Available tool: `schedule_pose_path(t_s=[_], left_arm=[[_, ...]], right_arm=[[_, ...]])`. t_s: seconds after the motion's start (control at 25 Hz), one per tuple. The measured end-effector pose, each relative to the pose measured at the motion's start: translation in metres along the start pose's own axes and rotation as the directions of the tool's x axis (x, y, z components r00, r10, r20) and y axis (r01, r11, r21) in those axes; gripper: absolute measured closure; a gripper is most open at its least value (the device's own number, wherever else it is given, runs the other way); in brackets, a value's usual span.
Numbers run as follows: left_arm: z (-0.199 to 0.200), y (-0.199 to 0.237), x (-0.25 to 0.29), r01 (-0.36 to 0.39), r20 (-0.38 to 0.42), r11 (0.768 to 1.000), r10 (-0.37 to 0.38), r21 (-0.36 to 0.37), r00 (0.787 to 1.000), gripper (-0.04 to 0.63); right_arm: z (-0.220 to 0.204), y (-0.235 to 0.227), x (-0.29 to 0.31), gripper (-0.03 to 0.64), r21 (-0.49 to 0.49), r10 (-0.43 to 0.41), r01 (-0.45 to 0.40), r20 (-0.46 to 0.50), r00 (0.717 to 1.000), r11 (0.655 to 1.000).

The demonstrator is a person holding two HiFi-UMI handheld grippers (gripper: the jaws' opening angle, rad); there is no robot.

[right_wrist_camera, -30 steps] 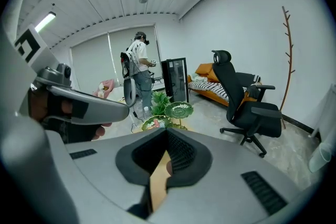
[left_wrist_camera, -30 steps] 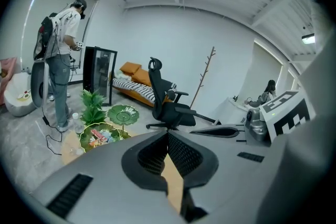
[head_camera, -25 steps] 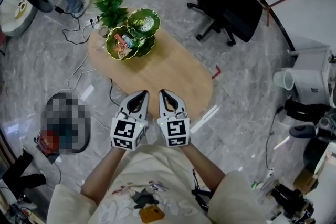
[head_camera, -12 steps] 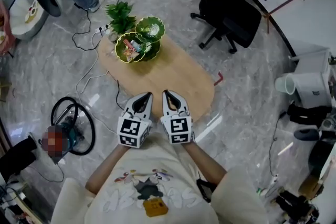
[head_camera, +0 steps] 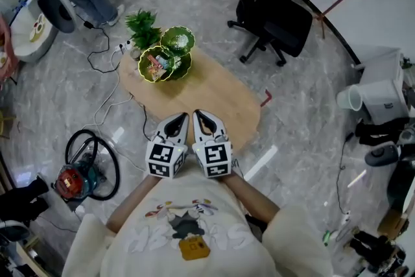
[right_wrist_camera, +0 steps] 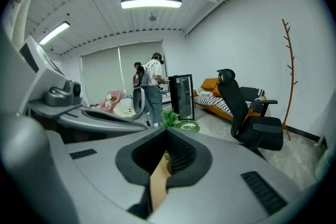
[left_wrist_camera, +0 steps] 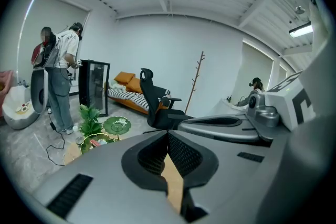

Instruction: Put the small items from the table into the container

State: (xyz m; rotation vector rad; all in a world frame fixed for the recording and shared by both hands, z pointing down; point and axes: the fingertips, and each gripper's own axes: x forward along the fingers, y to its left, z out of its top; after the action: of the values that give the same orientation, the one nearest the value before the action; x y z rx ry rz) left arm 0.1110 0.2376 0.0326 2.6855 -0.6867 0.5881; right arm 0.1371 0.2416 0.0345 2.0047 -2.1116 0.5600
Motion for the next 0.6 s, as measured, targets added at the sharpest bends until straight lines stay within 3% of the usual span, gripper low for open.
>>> schedule_pose_path(t_s=[0.6], left_arm=[[0.008, -0.005, 0.011, -0.016, 0.031, 1.0, 0.017, -0.023, 0.999, 0.589]], right_arm=[[0.019, -0.042, -0.026, 0.611, -0.038, -0.03, 0.032, 0.041, 0.999, 0.999]])
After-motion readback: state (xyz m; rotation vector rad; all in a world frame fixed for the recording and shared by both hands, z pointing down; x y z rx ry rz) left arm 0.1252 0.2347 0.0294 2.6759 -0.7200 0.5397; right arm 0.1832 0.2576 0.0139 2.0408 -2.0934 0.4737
